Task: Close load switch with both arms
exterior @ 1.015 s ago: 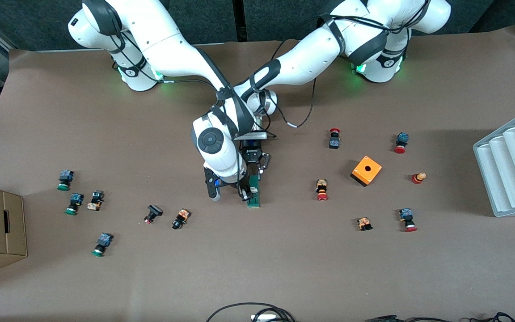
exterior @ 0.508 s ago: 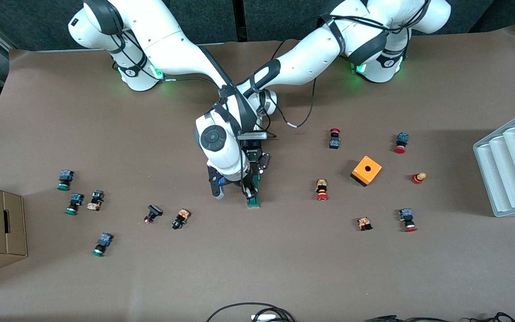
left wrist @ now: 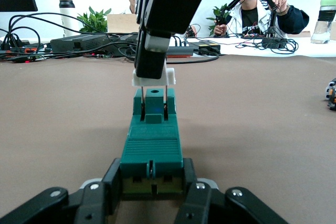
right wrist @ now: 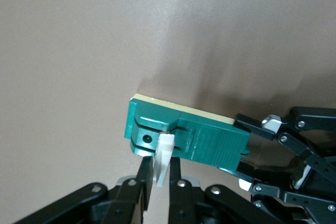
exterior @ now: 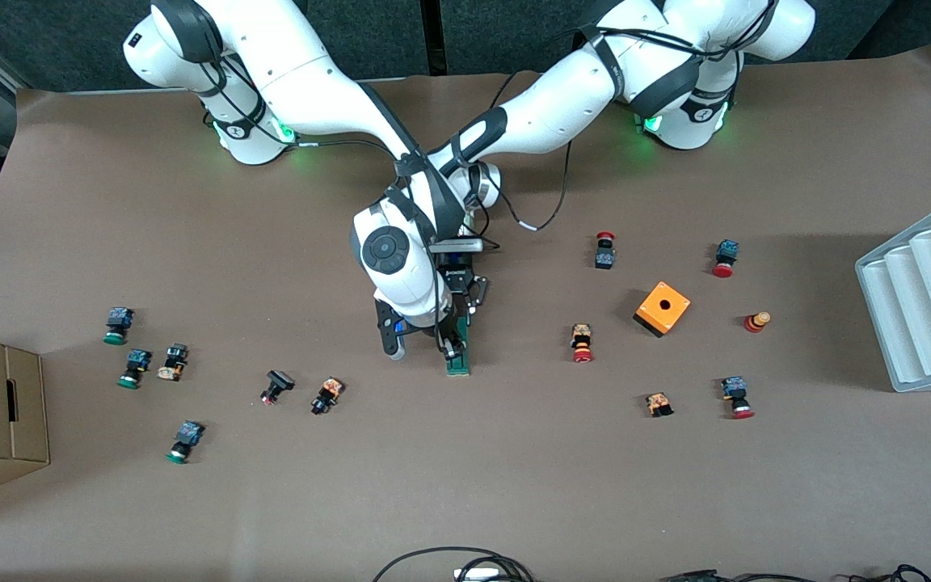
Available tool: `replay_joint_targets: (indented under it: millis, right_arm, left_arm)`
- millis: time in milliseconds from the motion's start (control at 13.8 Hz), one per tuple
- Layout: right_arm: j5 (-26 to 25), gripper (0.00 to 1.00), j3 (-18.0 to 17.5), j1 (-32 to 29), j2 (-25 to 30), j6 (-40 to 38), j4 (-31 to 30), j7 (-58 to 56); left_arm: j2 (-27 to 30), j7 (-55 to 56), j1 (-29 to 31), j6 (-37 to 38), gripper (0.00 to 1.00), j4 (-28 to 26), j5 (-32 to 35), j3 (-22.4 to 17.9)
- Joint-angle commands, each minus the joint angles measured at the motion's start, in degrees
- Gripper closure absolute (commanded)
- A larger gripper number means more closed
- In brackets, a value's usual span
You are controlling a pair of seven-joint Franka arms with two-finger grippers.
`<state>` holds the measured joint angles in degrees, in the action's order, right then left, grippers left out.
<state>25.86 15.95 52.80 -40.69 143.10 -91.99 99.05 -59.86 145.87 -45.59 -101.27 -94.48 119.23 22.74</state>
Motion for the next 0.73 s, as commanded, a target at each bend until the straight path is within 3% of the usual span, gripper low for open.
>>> replay_joint_targets:
  millis: [0,653]
  right_arm:
    - [2.0,0.88,0.4,-0.7,-1.0,-2.4,3.7,-0.7]
    - [1.9,0.88,0.3,-1.8,-2.0,-2.2,4.5,-1.0]
  left_arm:
    - [-1.7,0.4,-0.6,-0.9,0.57,1.6,0.7,-0.5]
    - [-1.7,0.3,-0.6,-0.9,0.57,1.6,0.7,-0.6]
